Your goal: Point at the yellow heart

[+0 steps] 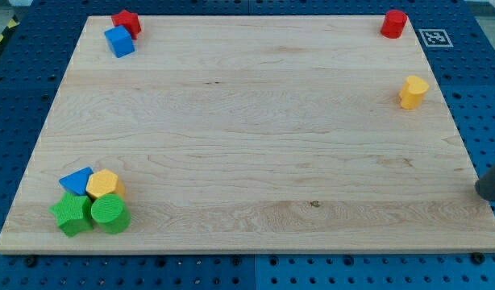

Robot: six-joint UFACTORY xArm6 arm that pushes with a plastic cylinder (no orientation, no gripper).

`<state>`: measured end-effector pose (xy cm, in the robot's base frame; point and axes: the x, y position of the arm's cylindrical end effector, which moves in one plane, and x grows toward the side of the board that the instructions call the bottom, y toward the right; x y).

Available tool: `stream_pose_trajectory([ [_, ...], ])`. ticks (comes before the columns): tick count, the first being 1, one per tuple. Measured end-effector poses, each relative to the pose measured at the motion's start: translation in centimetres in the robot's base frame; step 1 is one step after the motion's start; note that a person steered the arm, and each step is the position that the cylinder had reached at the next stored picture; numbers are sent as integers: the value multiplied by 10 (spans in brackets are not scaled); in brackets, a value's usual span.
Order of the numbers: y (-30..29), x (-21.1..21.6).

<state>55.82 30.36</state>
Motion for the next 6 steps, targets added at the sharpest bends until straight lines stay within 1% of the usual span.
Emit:
stream_pose_trajectory([
  [3,9,0],
  [4,40,-1],
  [5,41,-15],
  [6,41,-49],
])
